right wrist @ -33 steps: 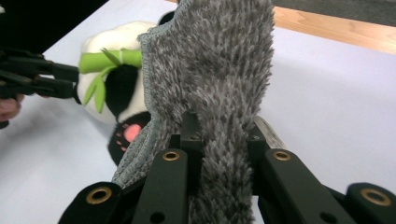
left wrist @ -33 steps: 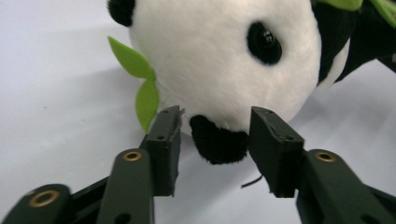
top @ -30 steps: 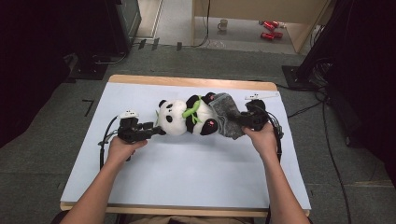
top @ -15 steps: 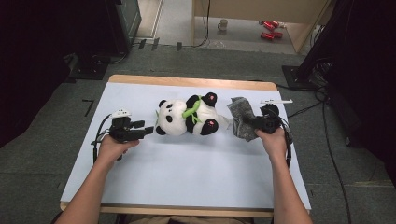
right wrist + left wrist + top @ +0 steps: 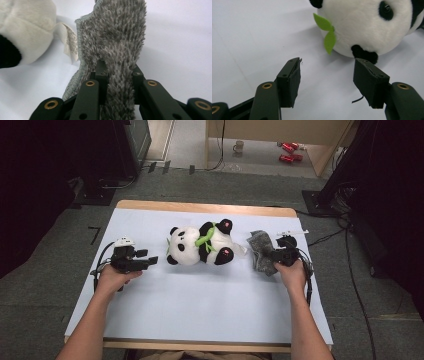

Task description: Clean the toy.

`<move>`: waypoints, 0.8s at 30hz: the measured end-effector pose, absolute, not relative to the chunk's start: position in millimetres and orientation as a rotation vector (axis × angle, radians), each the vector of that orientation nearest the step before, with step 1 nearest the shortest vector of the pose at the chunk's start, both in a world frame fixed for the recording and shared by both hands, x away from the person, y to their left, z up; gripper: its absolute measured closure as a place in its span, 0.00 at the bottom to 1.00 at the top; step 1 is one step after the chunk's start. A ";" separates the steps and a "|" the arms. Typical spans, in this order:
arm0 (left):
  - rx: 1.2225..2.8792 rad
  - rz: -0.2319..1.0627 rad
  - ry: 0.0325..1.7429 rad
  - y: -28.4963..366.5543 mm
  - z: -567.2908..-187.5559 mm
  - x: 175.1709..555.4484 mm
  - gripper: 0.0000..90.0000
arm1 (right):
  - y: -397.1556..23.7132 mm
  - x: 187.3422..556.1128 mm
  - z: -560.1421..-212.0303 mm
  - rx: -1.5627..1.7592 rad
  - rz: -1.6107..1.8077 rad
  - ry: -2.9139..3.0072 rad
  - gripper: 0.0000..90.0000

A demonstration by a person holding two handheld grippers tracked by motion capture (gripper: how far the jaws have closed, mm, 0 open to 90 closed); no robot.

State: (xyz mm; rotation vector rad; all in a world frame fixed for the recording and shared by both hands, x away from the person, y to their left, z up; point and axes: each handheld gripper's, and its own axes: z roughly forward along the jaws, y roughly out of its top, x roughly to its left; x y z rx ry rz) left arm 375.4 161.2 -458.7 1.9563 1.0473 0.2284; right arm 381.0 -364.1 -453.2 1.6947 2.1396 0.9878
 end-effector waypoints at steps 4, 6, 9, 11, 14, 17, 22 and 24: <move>1.966 0.244 1.066 166.8 -461.8 376.4 0.43 | -364.2 383.9 -458.6 1.715 0.957 2.132 0.85; 1.969 0.245 1.067 168.8 -462.9 377.0 0.43 | -365.0 385.9 -461.8 1.716 0.942 2.127 0.84; 1.965 0.253 1.073 171.2 -464.0 377.7 0.43 | -365.7 387.6 -465.9 1.725 0.938 2.117 0.79; 1.968 0.255 1.080 172.6 -464.9 378.4 0.43 | -367.4 387.3 -468.8 1.740 0.949 2.096 0.76; 1.968 0.254 1.083 173.4 -465.9 378.6 0.43 | -369.8 387.1 -470.8 1.759 0.951 2.074 0.68; 1.971 0.256 1.083 172.9 -466.1 378.6 0.43 | -371.2 387.1 -470.6 1.772 0.959 2.053 0.54; 1.985 0.258 1.079 171.8 -466.2 377.1 0.42 | -368.6 385.2 -467.7 1.760 0.931 2.099 0.39; 1.989 0.258 1.074 171.4 -466.0 376.2 0.42 | -367.4 383.3 -464.0 1.743 0.902 2.094 0.37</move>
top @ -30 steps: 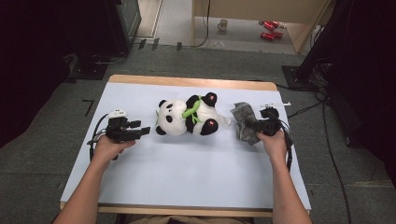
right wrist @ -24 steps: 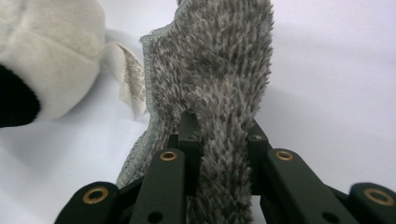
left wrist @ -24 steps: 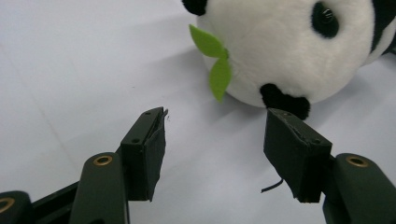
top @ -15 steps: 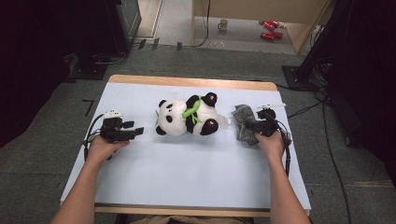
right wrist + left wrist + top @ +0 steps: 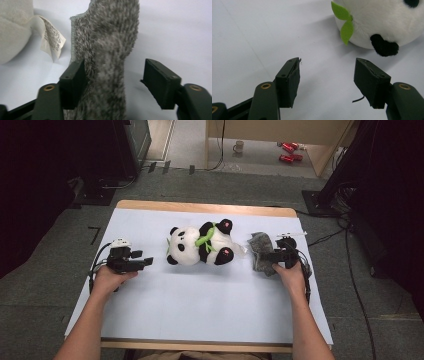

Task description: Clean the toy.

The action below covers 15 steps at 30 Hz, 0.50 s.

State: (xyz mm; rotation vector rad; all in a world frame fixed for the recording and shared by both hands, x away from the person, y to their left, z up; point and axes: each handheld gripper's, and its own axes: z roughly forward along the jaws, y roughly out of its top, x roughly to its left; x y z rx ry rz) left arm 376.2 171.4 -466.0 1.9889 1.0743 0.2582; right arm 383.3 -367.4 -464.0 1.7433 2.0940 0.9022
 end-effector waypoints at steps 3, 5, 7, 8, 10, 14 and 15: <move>1.991 0.257 1.070 171.1 -465.7 375.3 0.41 | -366.6 378.8 -456.5 1.717 0.918 2.073 0.33; 1.992 0.257 1.068 171.2 -465.6 375.0 0.41 | -367.5 375.3 -451.4 1.701 0.942 2.056 0.30; 1.996 0.261 1.068 171.3 -465.8 374.9 0.41 | -369.0 372.1 -449.0 1.703 0.976 2.051 0.29; 1.998 0.261 1.069 171.5 -466.0 375.1 0.41 | -369.7 370.2 -448.5 1.704 0.993 2.050 0.29; 1.999 0.262 1.071 171.7 -466.1 375.0 0.41 | -370.3 365.9 -448.2 1.705 0.996 2.049 0.29; 2.001 0.256 1.071 172.3 -466.2 374.6 0.41 | -370.9 356.9 -447.8 1.694 0.993 2.054 0.29; 2.002 0.255 1.072 172.0 -466.3 374.4 0.41 | -370.8 353.5 -447.9 1.697 1.003 2.056 0.29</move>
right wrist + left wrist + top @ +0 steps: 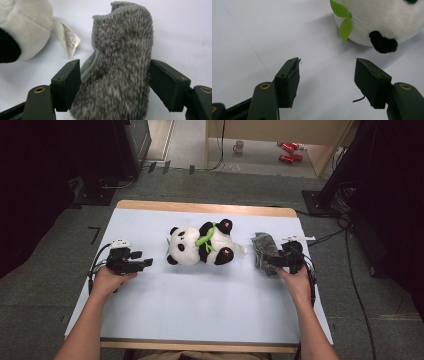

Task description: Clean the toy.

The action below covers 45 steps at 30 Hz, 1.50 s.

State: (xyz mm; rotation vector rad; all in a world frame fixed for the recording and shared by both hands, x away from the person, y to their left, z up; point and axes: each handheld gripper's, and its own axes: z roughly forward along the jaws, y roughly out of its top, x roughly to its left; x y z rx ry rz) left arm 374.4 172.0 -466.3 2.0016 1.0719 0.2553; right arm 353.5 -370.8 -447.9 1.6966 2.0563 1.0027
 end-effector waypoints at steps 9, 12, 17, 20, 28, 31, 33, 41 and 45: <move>2.012 0.256 1.060 172.6 -466.5 371.3 0.41 | -372.5 329.0 -444.3 1.651 0.991 2.063 0.29; 2.015 0.255 1.058 171.9 -466.6 370.9 0.41 | -378.6 321.7 -445.4 1.651 1.014 2.058 0.31; 2.019 0.260 1.052 171.4 -466.9 370.8 0.41 | -382.0 309.1 -449.6 1.625 1.029 2.092 0.31; 2.013 0.262 1.051 172.1 -466.5 370.4 0.41 | -382.1 302.3 -450.5 1.611 1.051 2.103 0.31; 2.010 0.278 1.040 172.2 -466.9 369.9 0.41 | -386.6 285.6 -459.3 1.622 1.084 2.118 0.31; 2.011 0.288 1.036 172.5 -466.9 369.8 0.41 | -386.6 281.7 -462.9 1.625 1.092 2.118 0.32; 2.010 0.287 1.037 172.7 -466.9 370.1 0.41 | -385.9 281.0 -465.8 1.613 1.082 2.128 0.33; 2.010 0.296 1.034 173.2 -467.1 370.2 0.40 | -383.8 283.1 -469.4 1.623 1.050 2.145 0.33; 2.009 0.297 1.032 173.0 -467.1 370.3 0.40 | -383.9 282.9 -469.6 1.626 1.046 2.144 0.33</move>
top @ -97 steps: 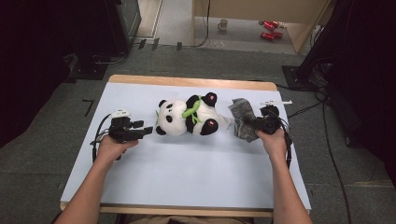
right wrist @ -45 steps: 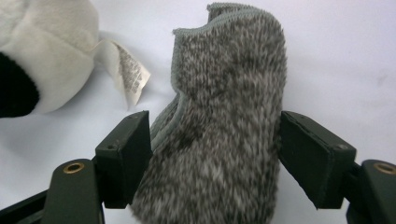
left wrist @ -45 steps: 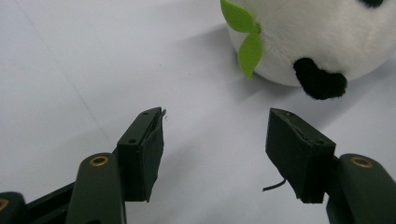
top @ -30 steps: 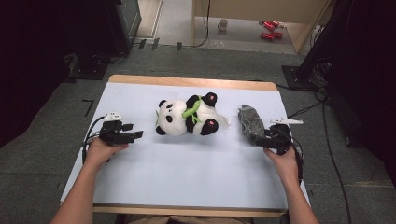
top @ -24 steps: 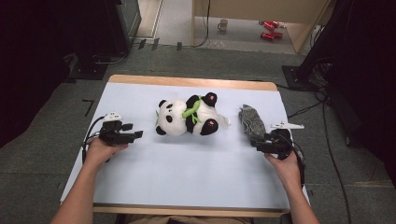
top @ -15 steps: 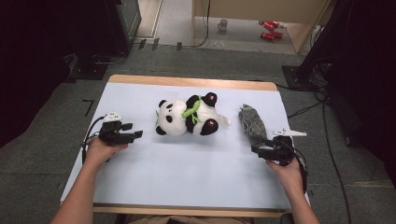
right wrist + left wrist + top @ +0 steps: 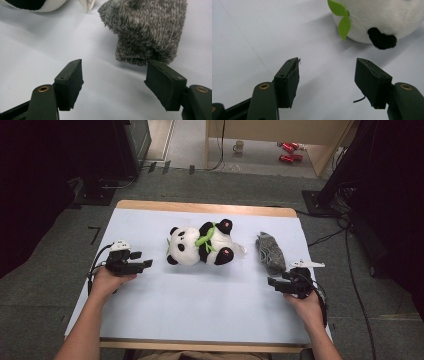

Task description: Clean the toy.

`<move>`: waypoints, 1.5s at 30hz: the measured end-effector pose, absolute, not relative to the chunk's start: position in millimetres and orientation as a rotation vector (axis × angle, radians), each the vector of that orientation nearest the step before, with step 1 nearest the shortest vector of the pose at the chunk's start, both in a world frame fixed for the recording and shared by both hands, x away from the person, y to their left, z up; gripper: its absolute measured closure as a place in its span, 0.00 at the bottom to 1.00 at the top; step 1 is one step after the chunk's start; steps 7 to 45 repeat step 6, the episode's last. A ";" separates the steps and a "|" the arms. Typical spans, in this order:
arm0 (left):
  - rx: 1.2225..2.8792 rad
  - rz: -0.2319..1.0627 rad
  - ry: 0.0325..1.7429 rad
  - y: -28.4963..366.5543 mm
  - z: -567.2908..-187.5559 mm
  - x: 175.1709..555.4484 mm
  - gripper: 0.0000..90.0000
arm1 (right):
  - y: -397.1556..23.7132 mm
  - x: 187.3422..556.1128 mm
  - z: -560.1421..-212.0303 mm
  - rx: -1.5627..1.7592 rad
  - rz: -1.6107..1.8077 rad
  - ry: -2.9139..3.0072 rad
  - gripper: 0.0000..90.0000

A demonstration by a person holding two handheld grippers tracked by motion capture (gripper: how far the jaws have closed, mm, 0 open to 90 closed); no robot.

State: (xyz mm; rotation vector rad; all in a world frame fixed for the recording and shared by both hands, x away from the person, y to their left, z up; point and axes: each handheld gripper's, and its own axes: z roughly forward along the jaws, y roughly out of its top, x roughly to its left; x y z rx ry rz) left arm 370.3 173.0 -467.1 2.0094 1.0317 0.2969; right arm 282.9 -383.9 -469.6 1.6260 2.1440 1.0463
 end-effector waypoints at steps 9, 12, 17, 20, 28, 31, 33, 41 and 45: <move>2.008 0.299 1.036 173.5 -467.1 370.6 0.40 | -384.6 282.7 -469.1 1.626 1.048 2.139 0.33; 2.008 0.299 1.036 173.5 -467.1 370.6 0.40 | -384.6 282.7 -469.1 1.626 1.048 2.139 0.33; 2.008 0.299 1.036 173.5 -467.1 370.6 0.40 | -384.6 282.7 -469.1 1.626 1.048 2.139 0.33; 2.008 0.299 1.036 173.5 -467.1 370.6 0.40 | -384.6 282.7 -469.1 1.626 1.048 2.139 0.33; 2.008 0.299 1.036 173.5 -467.1 370.6 0.40 | -384.6 282.7 -469.1 1.626 1.048 2.139 0.33; 2.008 0.299 1.036 173.5 -467.1 370.6 0.40 | -384.6 282.7 -469.1 1.626 1.048 2.139 0.33; 2.008 0.299 1.036 173.5 -467.1 370.6 0.40 | -384.6 282.7 -469.1 1.626 1.048 2.139 0.33; 2.008 0.299 1.036 173.5 -467.1 370.6 0.40 | -384.6 282.7 -469.1 1.626 1.048 2.139 0.33; 2.008 0.299 1.036 173.5 -467.1 370.6 0.40 | -384.6 282.7 -469.1 1.626 1.048 2.139 0.33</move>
